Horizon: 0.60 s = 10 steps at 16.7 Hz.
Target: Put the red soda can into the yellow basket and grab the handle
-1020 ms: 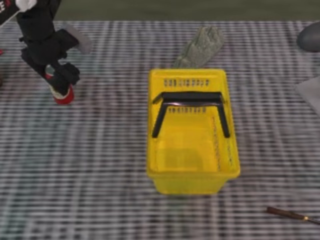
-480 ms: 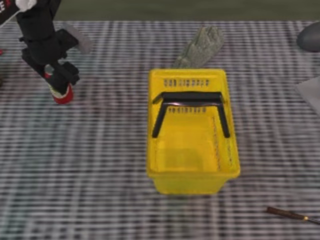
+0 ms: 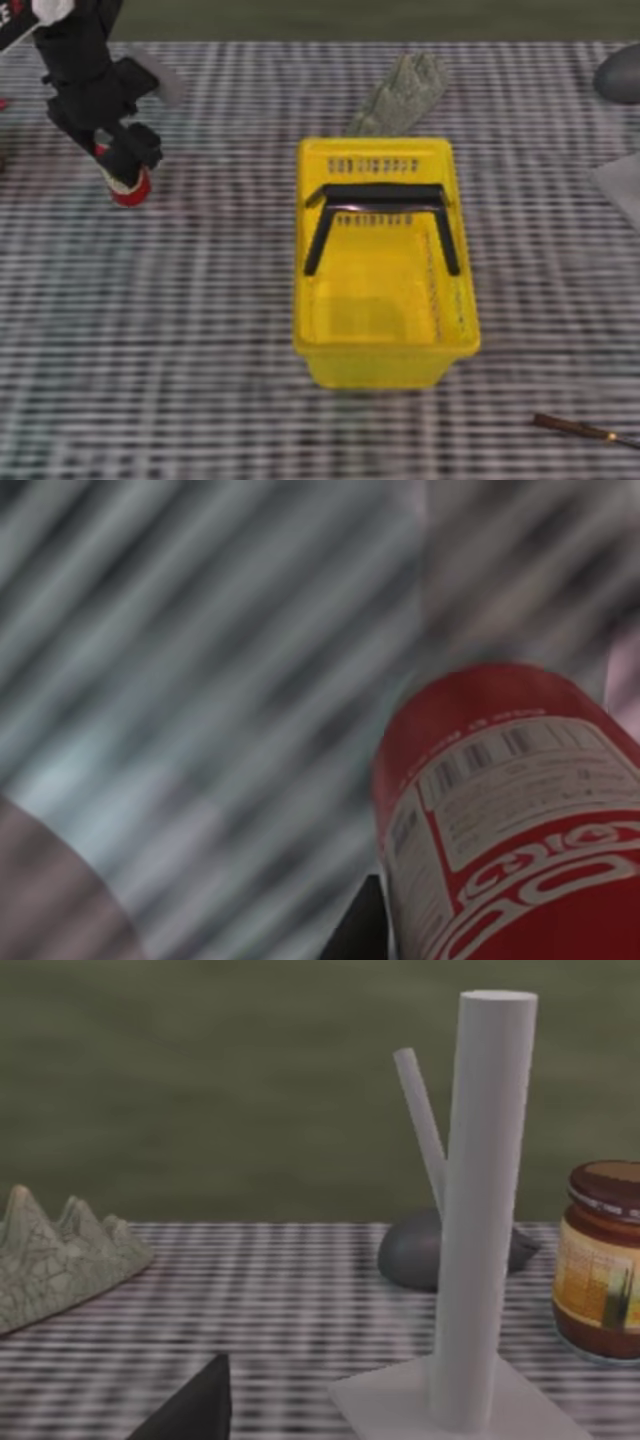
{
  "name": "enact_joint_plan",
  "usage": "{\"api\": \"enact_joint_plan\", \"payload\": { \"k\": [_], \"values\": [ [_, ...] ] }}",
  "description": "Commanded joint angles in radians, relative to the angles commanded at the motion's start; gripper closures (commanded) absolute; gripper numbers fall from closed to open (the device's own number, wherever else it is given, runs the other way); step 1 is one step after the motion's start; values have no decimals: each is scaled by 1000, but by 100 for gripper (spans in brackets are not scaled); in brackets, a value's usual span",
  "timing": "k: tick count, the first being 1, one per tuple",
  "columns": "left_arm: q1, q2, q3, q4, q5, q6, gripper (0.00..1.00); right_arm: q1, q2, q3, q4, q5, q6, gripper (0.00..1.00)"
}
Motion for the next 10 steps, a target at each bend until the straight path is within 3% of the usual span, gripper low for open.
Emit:
{"api": "enact_joint_plan", "payload": {
  "k": [4, 10],
  "values": [
    [-21, -26, -86, 176, 129, -65, 100, 0, 0, 0, 0, 0, 0, 0],
    [-75, -125, -309, 720, 466, -233, 100, 0, 0, 0, 0, 0, 0, 0]
  ]
}}
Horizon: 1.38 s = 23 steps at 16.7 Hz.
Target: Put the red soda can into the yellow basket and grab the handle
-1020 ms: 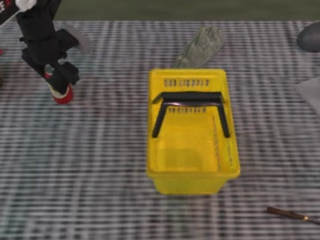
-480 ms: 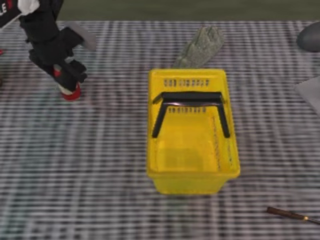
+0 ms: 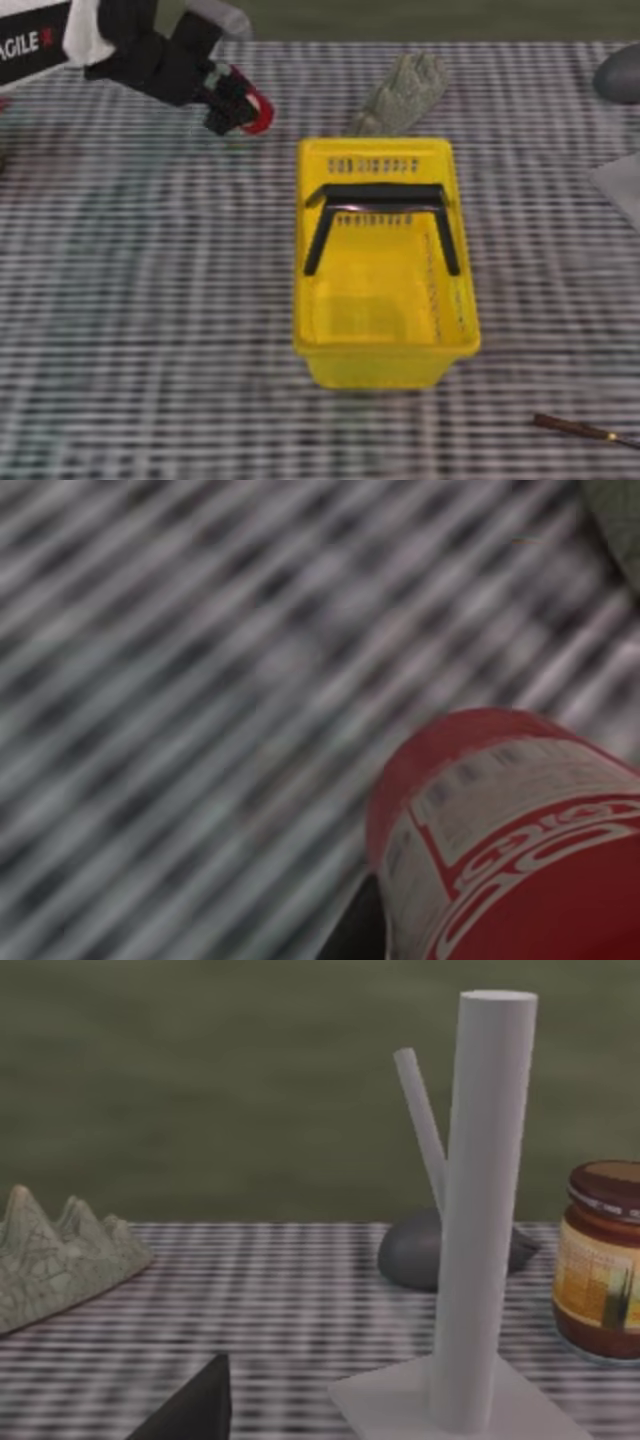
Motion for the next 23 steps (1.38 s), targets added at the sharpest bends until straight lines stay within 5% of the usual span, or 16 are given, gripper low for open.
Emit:
{"api": "enact_joint_plan", "payload": {
  "k": [7, 12, 16, 23],
  "values": [
    [-71, -181, -323, 782, 451, -231, 100, 0, 0, 0, 0, 0, 0, 0],
    [-109, -284, -520, 1144, 694, -366, 100, 0, 0, 0, 0, 0, 0, 0],
    [-121, -319, -589, 1243, 773, -413, 100, 0, 0, 0, 0, 0, 0, 0],
    [-113, -279, -596, 1282, 773, -411, 100, 0, 0, 0, 0, 0, 0, 0]
  ]
}}
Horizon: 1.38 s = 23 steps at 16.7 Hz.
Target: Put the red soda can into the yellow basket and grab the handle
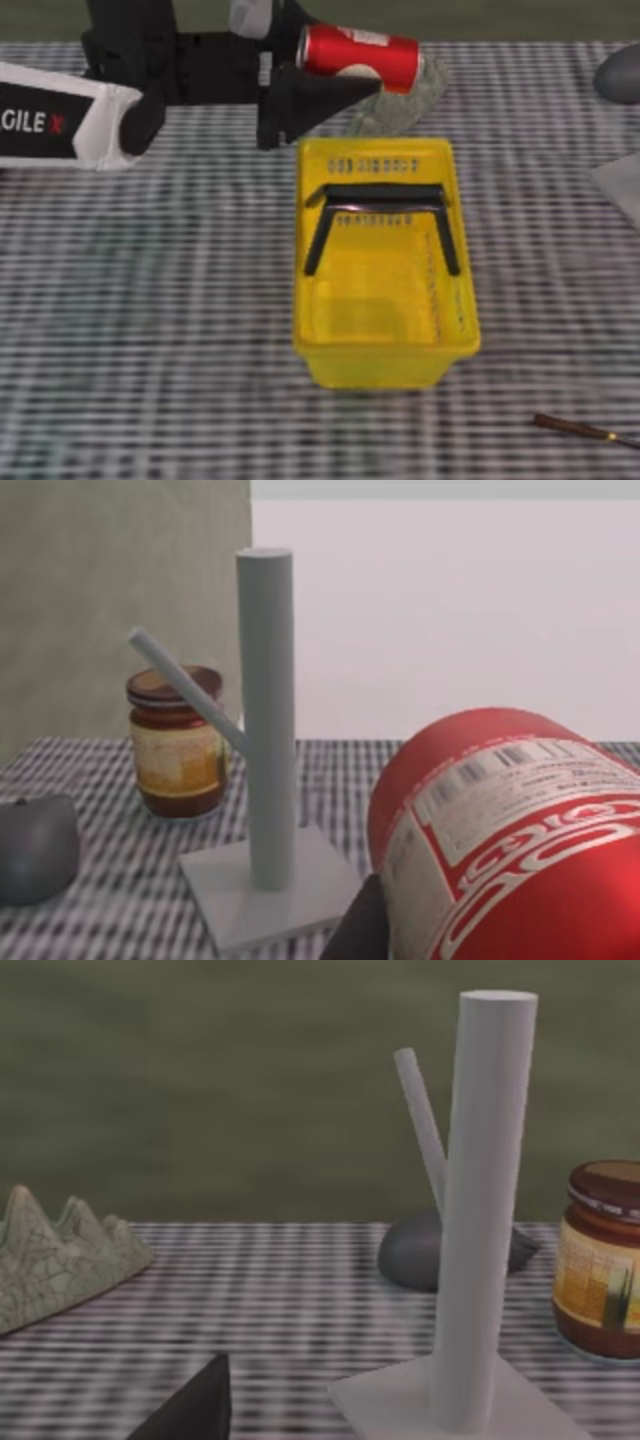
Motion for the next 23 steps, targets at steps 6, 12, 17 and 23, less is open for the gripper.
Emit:
{"api": "enact_joint_plan", "payload": {
  "k": [6, 12, 17, 23],
  "values": [
    [15, 171, -60, 253, 2, -4, 100, 0, 0, 0, 0, 0, 0, 0],
    [18, 205, -76, 293, 1, -6, 100, 0, 0, 0, 0, 0, 0, 0],
    [18, 205, -76, 293, 1, -6, 62, 0, 0, 0, 0, 0, 0, 0],
    [18, 205, -76, 293, 1, -6, 17, 0, 0, 0, 0, 0, 0, 0]
  ]
}}
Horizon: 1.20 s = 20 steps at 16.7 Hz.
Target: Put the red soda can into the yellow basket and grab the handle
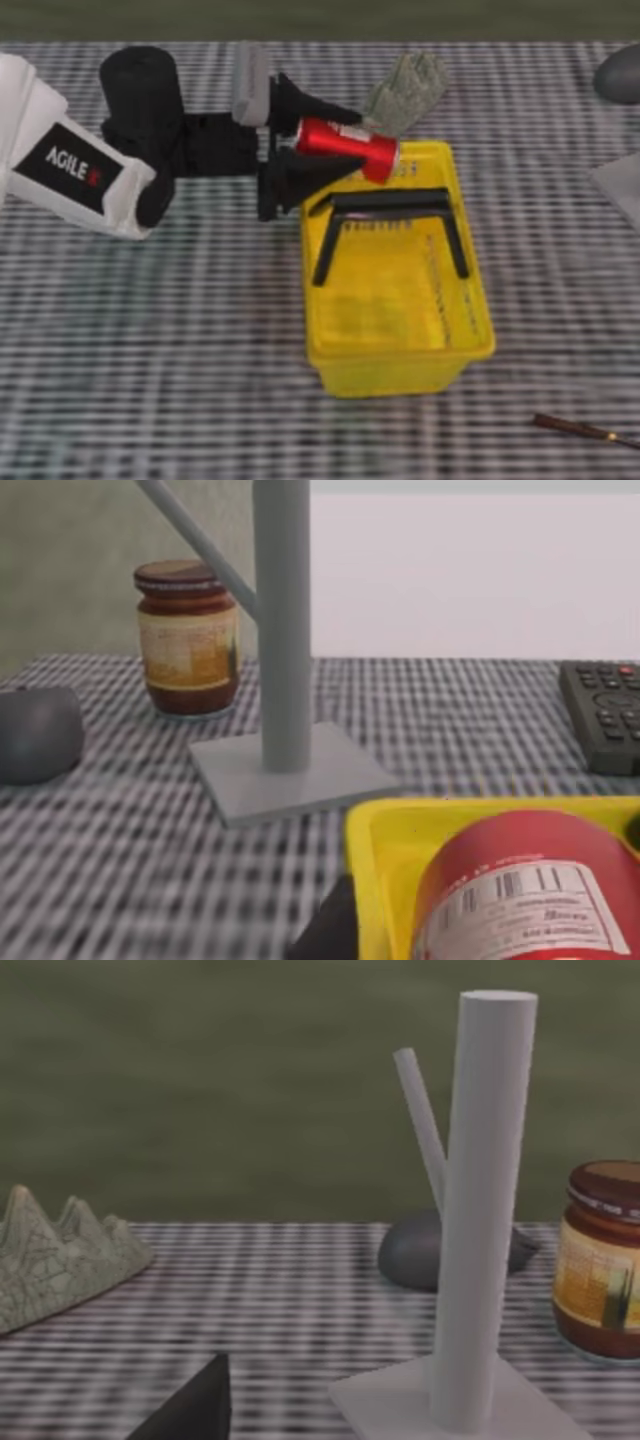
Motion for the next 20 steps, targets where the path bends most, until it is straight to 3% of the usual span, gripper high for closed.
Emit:
{"api": "enact_joint_plan", "payload": {
  "k": [2, 3, 13, 16, 20],
  "values": [
    [0, 0, 0, 0, 0, 0, 2, 0, 0, 0, 0, 0, 0, 0],
    [0, 0, 0, 0, 0, 0, 0, 0, 0, 0, 0, 0, 0, 0],
    [-1, -13, -5, -9, -9, -3, 0, 5, 10, 10, -9, -1, -6, 0],
    [21, -106, -61, -70, -73, -33, 0, 45, 101, 101, -88, -4, -61, 0],
    [75, -371, -197, -212, -236, -92, 0, 137, 365, 362, -290, -4, -199, 0]
  ]
}}
